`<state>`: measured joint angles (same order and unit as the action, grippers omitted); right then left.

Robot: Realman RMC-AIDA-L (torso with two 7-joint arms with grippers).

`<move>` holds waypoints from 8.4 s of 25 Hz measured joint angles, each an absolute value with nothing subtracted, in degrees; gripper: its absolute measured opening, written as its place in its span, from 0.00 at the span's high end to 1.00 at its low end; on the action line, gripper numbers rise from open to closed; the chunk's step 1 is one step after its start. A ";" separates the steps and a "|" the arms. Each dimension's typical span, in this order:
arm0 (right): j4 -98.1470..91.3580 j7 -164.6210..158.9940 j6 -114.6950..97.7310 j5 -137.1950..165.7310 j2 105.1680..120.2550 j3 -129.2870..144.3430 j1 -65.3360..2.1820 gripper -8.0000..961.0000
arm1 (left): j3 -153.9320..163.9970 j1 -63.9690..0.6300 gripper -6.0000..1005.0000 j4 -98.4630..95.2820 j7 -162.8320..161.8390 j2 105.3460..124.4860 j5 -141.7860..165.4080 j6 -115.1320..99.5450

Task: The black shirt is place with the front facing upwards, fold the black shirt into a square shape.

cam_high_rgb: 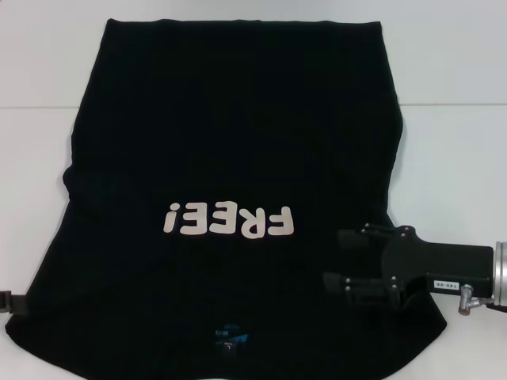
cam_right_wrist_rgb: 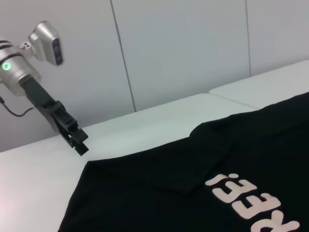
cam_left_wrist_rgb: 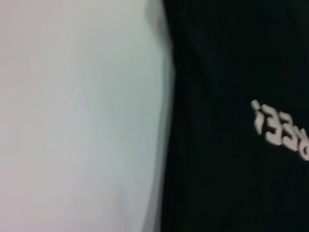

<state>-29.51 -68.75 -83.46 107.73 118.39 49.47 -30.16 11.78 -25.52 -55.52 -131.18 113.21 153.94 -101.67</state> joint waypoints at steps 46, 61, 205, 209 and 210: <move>-29.01 -69.44 -83.32 107.57 119.20 49.48 -30.73 0.13 | 15.06 -26.67 0.17 -49.03 -128.96 113.52 153.21 -96.30; -29.00 -69.48 -83.36 107.58 119.35 49.39 -30.76 0.13 | 18.41 -26.96 0.27 -50.54 -129.60 114.01 154.77 -94.77; -35.75 -135.26 -88.24 143.50 114.43 49.65 -41.28 0.42 | 18.90 -27.32 0.96 -54.84 -128.79 113.72 152.40 -101.35; -35.75 -135.25 -88.24 143.53 114.37 49.66 -41.06 0.42 | 18.89 -27.47 0.96 -54.84 -128.86 113.72 152.40 -101.48; -35.75 -135.18 -88.24 143.53 114.36 49.66 -40.98 0.42 | 18.89 -27.50 0.96 -54.84 -128.87 113.72 152.40 -101.50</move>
